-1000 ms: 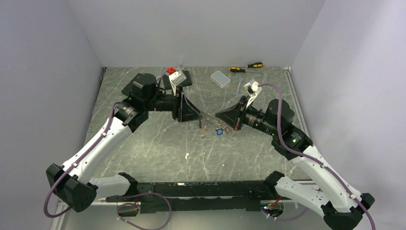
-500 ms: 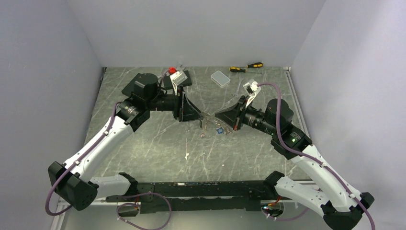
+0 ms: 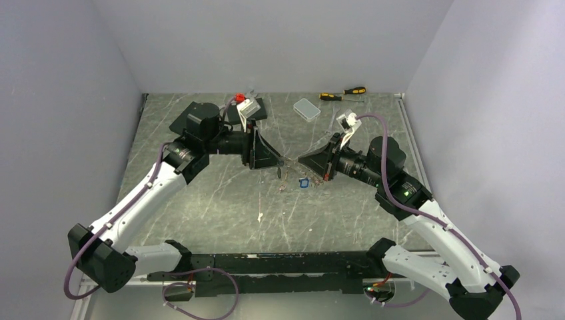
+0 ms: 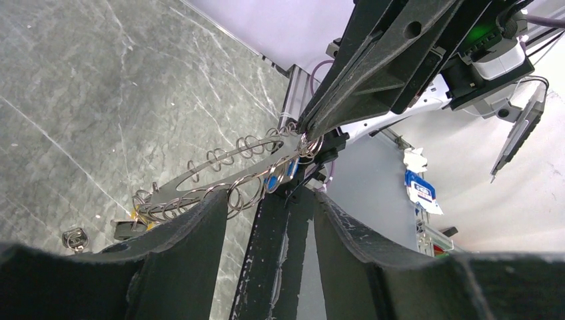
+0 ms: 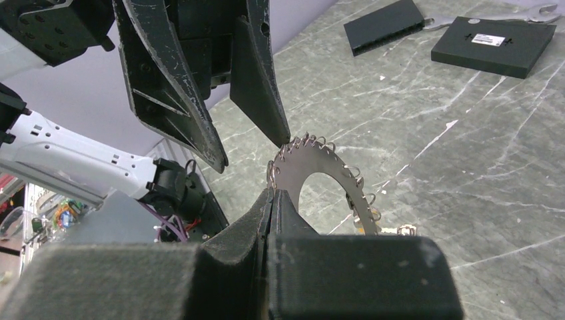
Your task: Put the keys on the keyring
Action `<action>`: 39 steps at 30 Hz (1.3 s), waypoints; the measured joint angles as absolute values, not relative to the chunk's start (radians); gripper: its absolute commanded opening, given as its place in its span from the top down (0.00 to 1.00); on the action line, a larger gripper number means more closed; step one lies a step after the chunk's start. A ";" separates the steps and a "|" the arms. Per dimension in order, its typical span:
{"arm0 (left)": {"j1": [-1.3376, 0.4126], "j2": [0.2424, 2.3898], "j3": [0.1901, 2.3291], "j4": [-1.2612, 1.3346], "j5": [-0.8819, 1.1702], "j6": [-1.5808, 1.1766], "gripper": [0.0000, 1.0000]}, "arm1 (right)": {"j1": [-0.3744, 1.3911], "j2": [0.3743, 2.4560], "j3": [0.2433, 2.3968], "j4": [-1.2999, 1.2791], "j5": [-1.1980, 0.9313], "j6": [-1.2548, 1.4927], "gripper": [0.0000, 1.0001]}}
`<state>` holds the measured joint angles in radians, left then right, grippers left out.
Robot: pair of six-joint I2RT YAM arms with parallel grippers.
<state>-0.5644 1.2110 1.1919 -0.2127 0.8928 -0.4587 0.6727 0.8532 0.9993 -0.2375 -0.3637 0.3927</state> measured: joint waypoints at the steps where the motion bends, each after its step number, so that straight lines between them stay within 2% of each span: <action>1: -0.564 1.211 1.190 -0.208 0.893 -0.459 0.47 | 0.673 0.853 0.999 -0.237 -0.364 0.393 1.00; 18: -0.564 1.210 1.173 -0.168 0.924 -0.501 0.50 | 0.673 0.858 0.999 -0.237 -0.344 0.393 1.00; 23: -0.564 1.209 1.173 -0.169 0.923 -0.501 0.56 | 0.673 0.858 0.999 -0.235 -0.341 0.393 1.00; 34: -0.564 1.208 1.173 -0.219 0.868 -0.456 0.78 | 0.673 0.859 0.999 -0.234 -0.342 0.393 1.00; 37: -0.564 1.208 1.173 -0.231 0.855 -0.448 0.88 | 0.673 0.859 0.999 -0.234 -0.342 0.393 1.00; 39: -0.564 1.208 1.173 -0.236 0.844 -0.445 0.99 | 0.673 0.861 0.999 -0.234 -0.342 0.393 1.00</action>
<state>-0.5644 1.2076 1.1728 -0.2356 0.8436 -0.4446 0.6731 0.8612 0.9993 -0.2340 -0.3424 0.3931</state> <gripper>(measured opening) 0.139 0.010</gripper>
